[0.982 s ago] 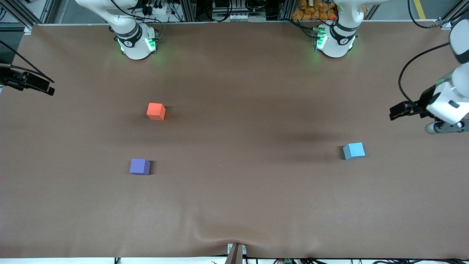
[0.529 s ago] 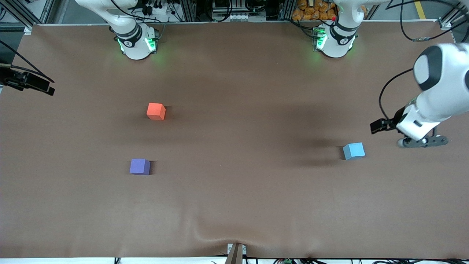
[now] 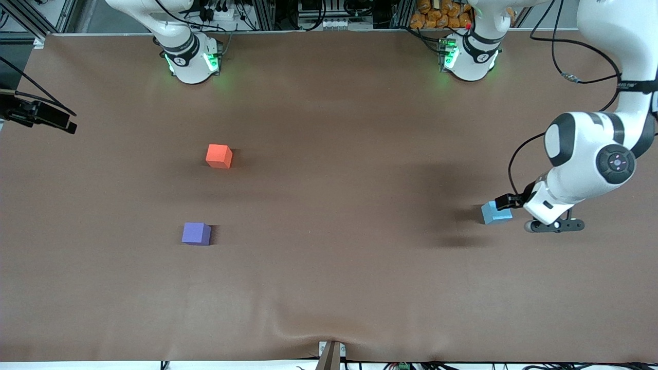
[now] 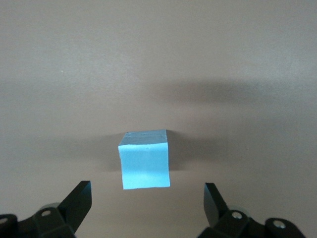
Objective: Place blue block between orange and purple blocks
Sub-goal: 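Reach the left gripper down over the light blue cube, then close the left gripper on the light blue cube and lift it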
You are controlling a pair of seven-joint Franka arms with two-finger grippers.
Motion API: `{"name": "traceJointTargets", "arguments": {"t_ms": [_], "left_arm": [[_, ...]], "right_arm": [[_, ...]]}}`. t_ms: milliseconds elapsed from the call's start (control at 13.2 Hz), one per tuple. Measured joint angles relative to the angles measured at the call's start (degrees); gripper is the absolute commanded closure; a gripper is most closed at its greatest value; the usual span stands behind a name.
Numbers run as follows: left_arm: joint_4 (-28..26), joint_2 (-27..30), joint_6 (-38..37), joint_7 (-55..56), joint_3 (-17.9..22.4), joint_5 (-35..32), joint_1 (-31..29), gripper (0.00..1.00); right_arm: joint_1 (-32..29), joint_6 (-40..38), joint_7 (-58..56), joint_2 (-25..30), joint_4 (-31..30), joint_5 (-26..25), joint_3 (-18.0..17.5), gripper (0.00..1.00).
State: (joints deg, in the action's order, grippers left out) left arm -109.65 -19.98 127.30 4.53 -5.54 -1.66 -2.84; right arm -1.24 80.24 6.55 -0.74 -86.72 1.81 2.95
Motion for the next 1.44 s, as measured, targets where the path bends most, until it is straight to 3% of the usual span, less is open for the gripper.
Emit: {"name": "traceJointTargets", "arguments": {"t_ms": [604, 1435], "left_arm": [[-3.41, -5.76, 9.91, 0.01, -0.12, 0.00, -0.07, 0.00], [-3.99, -6.78, 10.56, 0.00, 0.08, 0.00, -0.28, 0.00]], "right_arm": [[0.01, 0.00, 0.00, 0.00, 0.00, 0.00, -0.12, 0.00], [0.01, 0.00, 0.00, 0.00, 0.00, 0.04, -0.13, 0.00]]}}
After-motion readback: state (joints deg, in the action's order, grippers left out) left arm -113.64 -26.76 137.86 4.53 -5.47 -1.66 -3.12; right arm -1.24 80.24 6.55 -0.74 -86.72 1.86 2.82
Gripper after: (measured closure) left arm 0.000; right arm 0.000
